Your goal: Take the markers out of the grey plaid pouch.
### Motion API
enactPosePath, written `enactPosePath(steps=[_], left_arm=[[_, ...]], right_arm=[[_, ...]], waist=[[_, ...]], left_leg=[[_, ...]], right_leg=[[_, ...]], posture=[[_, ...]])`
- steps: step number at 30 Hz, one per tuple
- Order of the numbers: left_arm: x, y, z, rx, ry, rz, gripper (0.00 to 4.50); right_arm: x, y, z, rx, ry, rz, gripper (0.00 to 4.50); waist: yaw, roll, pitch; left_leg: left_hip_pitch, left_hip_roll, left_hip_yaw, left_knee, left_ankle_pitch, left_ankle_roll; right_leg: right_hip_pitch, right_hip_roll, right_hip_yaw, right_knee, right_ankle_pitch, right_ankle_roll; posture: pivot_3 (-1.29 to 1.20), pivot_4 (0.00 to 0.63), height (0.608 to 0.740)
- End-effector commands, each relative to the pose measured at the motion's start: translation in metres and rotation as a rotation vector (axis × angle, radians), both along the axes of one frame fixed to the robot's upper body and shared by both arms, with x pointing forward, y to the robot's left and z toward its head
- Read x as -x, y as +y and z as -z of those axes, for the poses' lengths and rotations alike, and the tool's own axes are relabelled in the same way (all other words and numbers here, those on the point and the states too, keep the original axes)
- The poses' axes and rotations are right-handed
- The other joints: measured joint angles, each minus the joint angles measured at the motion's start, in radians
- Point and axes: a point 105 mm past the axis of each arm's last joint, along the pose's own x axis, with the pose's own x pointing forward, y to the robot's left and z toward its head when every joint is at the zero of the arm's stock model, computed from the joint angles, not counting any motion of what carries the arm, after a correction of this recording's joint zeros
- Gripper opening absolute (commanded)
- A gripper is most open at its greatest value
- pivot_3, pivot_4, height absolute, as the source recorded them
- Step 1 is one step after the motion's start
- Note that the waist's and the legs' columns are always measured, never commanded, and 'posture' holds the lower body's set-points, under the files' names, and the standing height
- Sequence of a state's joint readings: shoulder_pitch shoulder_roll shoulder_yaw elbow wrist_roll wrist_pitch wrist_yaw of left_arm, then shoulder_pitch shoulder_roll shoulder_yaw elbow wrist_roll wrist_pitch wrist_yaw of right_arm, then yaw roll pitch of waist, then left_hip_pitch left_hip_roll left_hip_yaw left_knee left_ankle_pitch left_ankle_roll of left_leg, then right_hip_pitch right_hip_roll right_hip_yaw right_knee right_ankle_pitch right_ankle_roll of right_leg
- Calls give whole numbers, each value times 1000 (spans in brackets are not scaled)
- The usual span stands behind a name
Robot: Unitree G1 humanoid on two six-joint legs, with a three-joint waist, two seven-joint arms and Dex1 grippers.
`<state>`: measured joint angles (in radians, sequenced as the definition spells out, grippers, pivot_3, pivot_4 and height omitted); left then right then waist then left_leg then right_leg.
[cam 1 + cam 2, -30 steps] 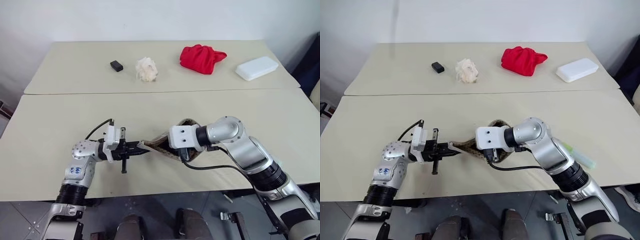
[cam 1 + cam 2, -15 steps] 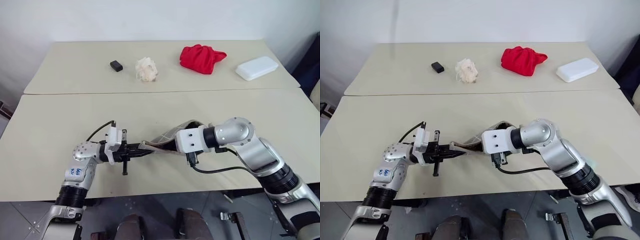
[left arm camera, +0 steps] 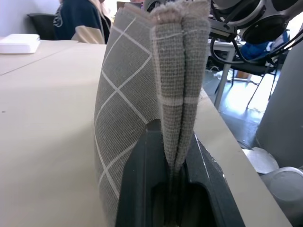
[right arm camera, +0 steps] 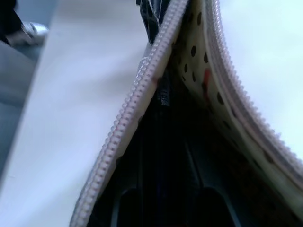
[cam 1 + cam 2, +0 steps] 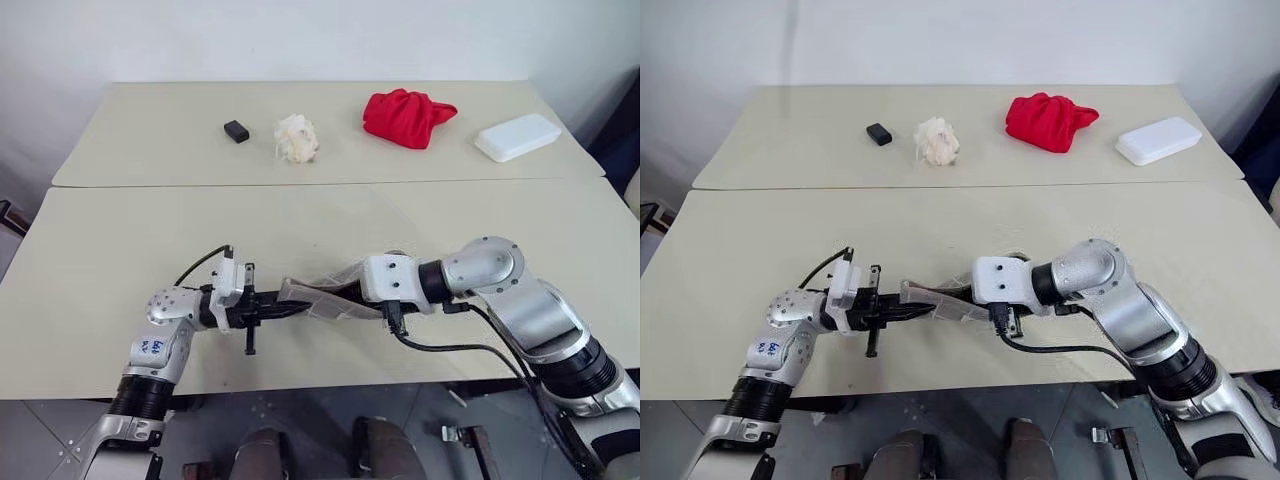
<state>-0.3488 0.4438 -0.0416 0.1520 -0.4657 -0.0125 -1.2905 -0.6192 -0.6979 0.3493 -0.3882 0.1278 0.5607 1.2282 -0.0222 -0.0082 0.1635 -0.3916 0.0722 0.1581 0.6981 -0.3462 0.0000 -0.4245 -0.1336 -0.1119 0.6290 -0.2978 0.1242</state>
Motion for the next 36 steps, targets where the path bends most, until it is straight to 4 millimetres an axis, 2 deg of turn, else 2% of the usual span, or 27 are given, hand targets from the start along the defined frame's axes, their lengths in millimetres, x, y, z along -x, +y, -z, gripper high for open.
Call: enactPosePath(steps=[1, 2, 4, 8, 12, 17, 21, 24, 28, 29, 33, 36], left_arm=[[-8, 11, -1, -6, -5, -72, 0], [-8, 12, -1, -4, -5, -76, 0], [-8, 12, -1, 1, -1, -84, 0], [-8, 12, -4, 38, 31, -106, 0], [-12, 11, -16, 123, 90, -124, 0], [-10, 5, -45, 260, 272, -36, 0], [4, 0, -55, 249, 409, 92, 0], [11, -5, -51, 178, 379, 126, 0], [1, -6, -60, 248, 372, 73, 0], [-1, -4, -63, 273, 387, 67, 0], [-4, -1, -69, 345, 452, 61, 0], [-9, 3, -75, 403, 517, 40, 0]], right_arm=[[-21, -19, -6, 110, -216, 24, 579], [-29, -24, -6, 190, -339, 6, 579], [-30, -20, -11, 187, -403, -12, 579], [-8, 3, -14, 72, -423, -89, 579], [9, -1, 4, 81, -341, -173, 579], [-15, -9, 11, 117, -380, -83, 579], [-13, -14, 33, 139, -247, -74, 579], [2, -1, 35, -23, 38, -58, 579], [-11, -10, 46, 161, -136, -104, 579], [-12, -8, 44, 167, -155, -113, 579], [-8, -1, 41, 201, -216, -188, 579], [4, 9, 43, 175, -205, -248, 579]], waist=[[-2, 0, 0], [-3, 0, 0], [-5, 0, 0], [-4, 0, 0], [-1, -1, 0], [-2, -1, 1], [-4, -1, 1], [-4, -1, 1], [-4, -1, 1], [-4, -1, 1], [-4, -1, 1], [-4, -1, 1]], left_leg=[[0, 0, 0, 0, 0, 0], [0, 0, 0, 0, 0, 0], [0, 0, 1, 0, 0, 0], [0, 0, 1, -1, 0, 0], [0, 0, 1, -1, 0, 0], [0, 0, 0, 1, 0, 0], [1, 0, 0, 0, 0, 0], [1, 0, 0, 0, 0, 0], [2, 0, 0, 0, 0, 0], [2, 0, 0, 0, 0, 0], [2, 0, 0, 0, 0, 0], [2, 0, -1, 0, 0, 0]], right_leg=[[0, 0, 0, 0, 0, 0], [0, 0, 0, 0, 0, 0], [0, 0, 0, 0, 0, 0], [-1, 0, 0, 0, 0, 0], [0, 0, 0, -1, 0, 0], [0, 0, 1, 0, 0, 0], [0, 0, 1, 0, 0, 0], [0, 1, 1, 0, 0, 0], [2, 1, 1, 0, 0, 0], [2, 1, 1, 0, 0, 0], [2, 1, 1, 0, 0, 0], [2, 1, 1, 0, 0, 0]], posture=[[0, 150, 740], [0, 150, 740], [0, 150, 740], [0, 150, 740], [0, 150, 740], [0, 150, 740], [0, 150, 740], [0, 150, 740], [0, 150, 740], [0, 150, 740], [0, 150, 740], [0, 150, 740]])
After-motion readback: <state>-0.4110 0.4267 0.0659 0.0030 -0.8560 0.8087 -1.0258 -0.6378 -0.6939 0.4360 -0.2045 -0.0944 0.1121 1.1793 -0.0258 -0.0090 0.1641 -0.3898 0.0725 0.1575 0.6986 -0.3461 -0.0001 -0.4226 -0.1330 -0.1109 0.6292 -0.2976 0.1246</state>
